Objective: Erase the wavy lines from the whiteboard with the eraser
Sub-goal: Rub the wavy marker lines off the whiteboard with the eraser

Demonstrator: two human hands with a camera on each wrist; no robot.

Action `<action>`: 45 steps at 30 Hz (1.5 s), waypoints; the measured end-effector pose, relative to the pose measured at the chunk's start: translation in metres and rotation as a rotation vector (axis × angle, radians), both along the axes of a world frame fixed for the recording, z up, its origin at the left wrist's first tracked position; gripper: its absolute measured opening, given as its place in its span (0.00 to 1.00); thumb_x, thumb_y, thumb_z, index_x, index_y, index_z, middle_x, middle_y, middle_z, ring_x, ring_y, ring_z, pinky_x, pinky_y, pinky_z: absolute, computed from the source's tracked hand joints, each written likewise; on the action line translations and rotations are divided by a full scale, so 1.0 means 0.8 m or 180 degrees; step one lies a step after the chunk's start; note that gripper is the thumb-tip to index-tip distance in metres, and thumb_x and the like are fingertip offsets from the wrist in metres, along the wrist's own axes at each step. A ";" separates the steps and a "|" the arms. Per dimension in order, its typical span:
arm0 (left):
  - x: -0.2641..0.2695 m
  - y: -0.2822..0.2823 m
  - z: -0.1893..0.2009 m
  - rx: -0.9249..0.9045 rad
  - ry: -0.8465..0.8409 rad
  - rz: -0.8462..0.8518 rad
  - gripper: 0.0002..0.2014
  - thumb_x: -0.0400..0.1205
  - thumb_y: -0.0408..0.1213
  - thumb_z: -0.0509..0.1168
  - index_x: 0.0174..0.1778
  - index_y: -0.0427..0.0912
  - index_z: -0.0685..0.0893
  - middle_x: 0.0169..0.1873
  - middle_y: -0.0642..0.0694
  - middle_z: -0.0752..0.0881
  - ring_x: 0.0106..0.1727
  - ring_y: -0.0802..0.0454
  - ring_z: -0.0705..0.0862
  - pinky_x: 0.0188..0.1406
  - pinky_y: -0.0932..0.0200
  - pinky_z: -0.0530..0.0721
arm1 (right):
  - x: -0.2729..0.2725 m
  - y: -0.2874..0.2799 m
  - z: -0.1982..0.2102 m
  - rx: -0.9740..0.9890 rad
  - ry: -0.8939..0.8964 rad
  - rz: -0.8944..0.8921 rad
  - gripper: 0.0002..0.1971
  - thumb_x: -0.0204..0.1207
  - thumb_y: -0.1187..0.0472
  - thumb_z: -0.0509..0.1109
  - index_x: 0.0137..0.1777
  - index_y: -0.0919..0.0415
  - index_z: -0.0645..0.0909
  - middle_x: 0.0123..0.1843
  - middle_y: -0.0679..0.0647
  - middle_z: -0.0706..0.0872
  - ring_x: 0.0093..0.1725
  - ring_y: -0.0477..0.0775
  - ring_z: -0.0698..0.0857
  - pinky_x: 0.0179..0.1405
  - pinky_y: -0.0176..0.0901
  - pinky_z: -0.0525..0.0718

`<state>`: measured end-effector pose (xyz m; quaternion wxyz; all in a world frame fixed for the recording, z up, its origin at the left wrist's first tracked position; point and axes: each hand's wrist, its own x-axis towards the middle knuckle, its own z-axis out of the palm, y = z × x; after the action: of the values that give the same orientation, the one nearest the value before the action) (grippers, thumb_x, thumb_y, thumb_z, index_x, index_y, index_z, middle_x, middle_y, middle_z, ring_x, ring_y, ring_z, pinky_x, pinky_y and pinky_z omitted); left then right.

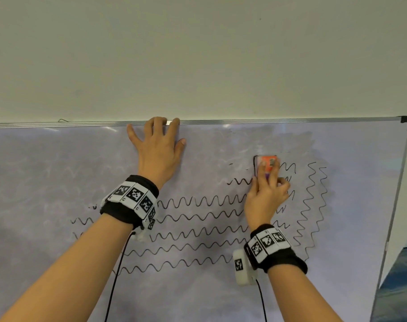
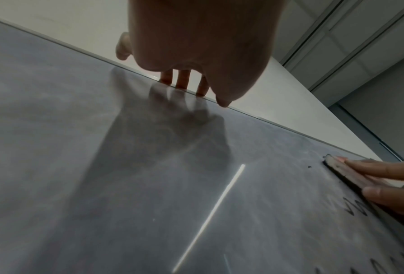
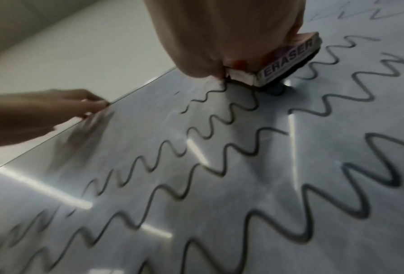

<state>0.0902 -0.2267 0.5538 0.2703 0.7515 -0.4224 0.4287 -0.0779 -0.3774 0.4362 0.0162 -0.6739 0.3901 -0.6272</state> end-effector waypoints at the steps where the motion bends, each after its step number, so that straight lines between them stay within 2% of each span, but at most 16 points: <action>1: -0.001 -0.002 0.000 -0.0020 0.0020 -0.0002 0.20 0.82 0.47 0.62 0.70 0.46 0.75 0.62 0.40 0.75 0.67 0.39 0.70 0.70 0.21 0.49 | 0.002 0.002 0.002 0.0028 -0.0029 -0.0012 0.29 0.74 0.67 0.72 0.75 0.50 0.74 0.82 0.55 0.65 0.59 0.64 0.69 0.55 0.61 0.73; 4: -0.006 -0.009 0.000 -0.0086 0.0070 0.0005 0.20 0.82 0.47 0.62 0.68 0.46 0.76 0.60 0.39 0.75 0.67 0.38 0.69 0.70 0.20 0.50 | 0.019 0.031 -0.008 -0.0378 0.0385 0.0184 0.37 0.68 0.71 0.75 0.77 0.50 0.71 0.82 0.58 0.65 0.59 0.65 0.71 0.53 0.57 0.72; 6: -0.010 -0.012 0.000 -0.0068 0.0084 0.0023 0.20 0.82 0.47 0.62 0.68 0.46 0.76 0.61 0.38 0.74 0.68 0.37 0.68 0.70 0.20 0.50 | 0.028 0.050 -0.025 -0.0726 0.0872 0.0429 0.44 0.63 0.72 0.78 0.79 0.49 0.66 0.81 0.60 0.67 0.60 0.66 0.71 0.52 0.59 0.75; 8: -0.011 -0.014 -0.001 -0.0015 0.0059 0.0009 0.21 0.82 0.47 0.62 0.70 0.46 0.75 0.62 0.37 0.74 0.69 0.36 0.67 0.69 0.20 0.49 | 0.023 0.045 -0.028 -0.0889 0.1047 0.0457 0.46 0.60 0.72 0.78 0.78 0.50 0.65 0.79 0.61 0.69 0.60 0.66 0.71 0.51 0.60 0.77; 11: -0.007 -0.012 -0.003 0.0069 -0.0038 -0.0016 0.23 0.82 0.47 0.63 0.73 0.46 0.73 0.64 0.36 0.73 0.71 0.36 0.67 0.69 0.19 0.48 | 0.007 0.016 -0.017 -0.0562 0.0586 0.0228 0.39 0.67 0.71 0.76 0.78 0.49 0.69 0.81 0.57 0.65 0.60 0.64 0.71 0.54 0.58 0.73; 15: -0.008 -0.010 -0.003 0.0035 -0.0047 -0.0058 0.23 0.82 0.47 0.64 0.72 0.45 0.74 0.63 0.35 0.74 0.70 0.36 0.67 0.68 0.19 0.47 | 0.001 0.000 -0.008 -0.0121 -0.0022 0.0021 0.32 0.74 0.69 0.72 0.77 0.50 0.72 0.82 0.56 0.64 0.60 0.67 0.72 0.54 0.62 0.75; 21: -0.008 -0.014 -0.002 -0.0011 -0.0020 -0.0085 0.22 0.81 0.47 0.64 0.71 0.45 0.75 0.62 0.36 0.75 0.69 0.36 0.67 0.68 0.18 0.49 | -0.001 0.018 -0.049 -0.0794 0.0850 0.0309 0.41 0.66 0.73 0.76 0.78 0.50 0.68 0.81 0.60 0.66 0.60 0.65 0.72 0.53 0.61 0.76; 23: -0.006 -0.012 -0.002 -0.0001 -0.0059 -0.0079 0.22 0.81 0.47 0.65 0.71 0.45 0.75 0.61 0.36 0.75 0.68 0.37 0.68 0.68 0.18 0.48 | -0.012 0.001 -0.046 -0.0596 0.0620 0.0234 0.38 0.68 0.72 0.75 0.78 0.50 0.69 0.82 0.58 0.64 0.61 0.65 0.70 0.53 0.62 0.76; 25: -0.005 -0.010 -0.001 0.0015 -0.0071 -0.0072 0.22 0.82 0.47 0.64 0.71 0.46 0.75 0.61 0.36 0.75 0.68 0.37 0.68 0.68 0.19 0.48 | -0.016 -0.013 -0.038 -0.0301 0.0218 0.0106 0.28 0.76 0.65 0.68 0.77 0.52 0.72 0.82 0.57 0.63 0.60 0.63 0.70 0.53 0.62 0.75; 27: -0.006 -0.009 -0.001 0.0022 -0.0069 -0.0061 0.22 0.82 0.47 0.64 0.72 0.46 0.75 0.61 0.36 0.75 0.68 0.37 0.68 0.68 0.18 0.48 | -0.012 -0.016 -0.031 -0.0075 -0.0031 0.0020 0.24 0.79 0.60 0.62 0.76 0.52 0.73 0.82 0.57 0.64 0.58 0.62 0.69 0.52 0.62 0.75; 30: -0.010 -0.013 -0.001 0.0004 -0.0012 -0.0038 0.22 0.82 0.48 0.64 0.71 0.46 0.75 0.61 0.36 0.75 0.68 0.37 0.69 0.69 0.18 0.48 | 0.002 0.003 -0.032 -0.0062 -0.0025 0.0048 0.26 0.78 0.64 0.68 0.76 0.52 0.73 0.82 0.58 0.65 0.57 0.62 0.70 0.51 0.62 0.76; 34: -0.011 -0.014 -0.001 -0.0045 -0.0002 -0.0055 0.22 0.82 0.47 0.64 0.71 0.46 0.76 0.61 0.36 0.75 0.68 0.37 0.69 0.68 0.19 0.48 | 0.000 0.018 -0.056 -0.0488 0.0617 0.0259 0.35 0.69 0.70 0.74 0.76 0.52 0.72 0.82 0.58 0.64 0.59 0.64 0.72 0.51 0.59 0.75; 37: -0.006 -0.011 -0.001 -0.0003 -0.0061 -0.0045 0.22 0.82 0.48 0.64 0.72 0.46 0.75 0.61 0.36 0.75 0.67 0.37 0.70 0.68 0.19 0.48 | -0.028 -0.020 -0.046 -0.0249 0.0268 0.0037 0.30 0.74 0.68 0.71 0.77 0.51 0.72 0.81 0.59 0.66 0.56 0.64 0.71 0.50 0.59 0.76; 41: -0.007 -0.010 0.000 0.0034 -0.0057 -0.0002 0.22 0.81 0.50 0.64 0.71 0.47 0.76 0.60 0.37 0.75 0.66 0.38 0.70 0.68 0.19 0.49 | -0.052 -0.063 -0.024 0.0600 -0.0504 -0.0224 0.23 0.81 0.64 0.64 0.76 0.54 0.72 0.81 0.59 0.66 0.55 0.68 0.70 0.50 0.70 0.77; 43: -0.010 -0.014 0.001 -0.0017 -0.0011 -0.0009 0.22 0.81 0.50 0.64 0.70 0.46 0.77 0.60 0.37 0.75 0.66 0.37 0.70 0.69 0.20 0.49 | -0.046 -0.055 -0.022 0.0525 -0.0464 -0.0216 0.22 0.81 0.64 0.65 0.75 0.55 0.73 0.81 0.60 0.66 0.55 0.68 0.70 0.50 0.70 0.77; 45: -0.015 -0.019 0.000 -0.0050 0.0022 0.0009 0.22 0.81 0.50 0.64 0.69 0.46 0.77 0.59 0.36 0.75 0.67 0.36 0.69 0.69 0.20 0.49 | -0.034 -0.033 -0.027 0.0046 -0.0129 -0.0064 0.23 0.79 0.65 0.67 0.75 0.54 0.74 0.80 0.60 0.68 0.55 0.65 0.70 0.49 0.64 0.77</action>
<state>0.0785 -0.2416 0.5539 0.2770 0.7515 -0.4169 0.4298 -0.1052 -0.4039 0.4149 0.0227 -0.6570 0.4009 -0.6380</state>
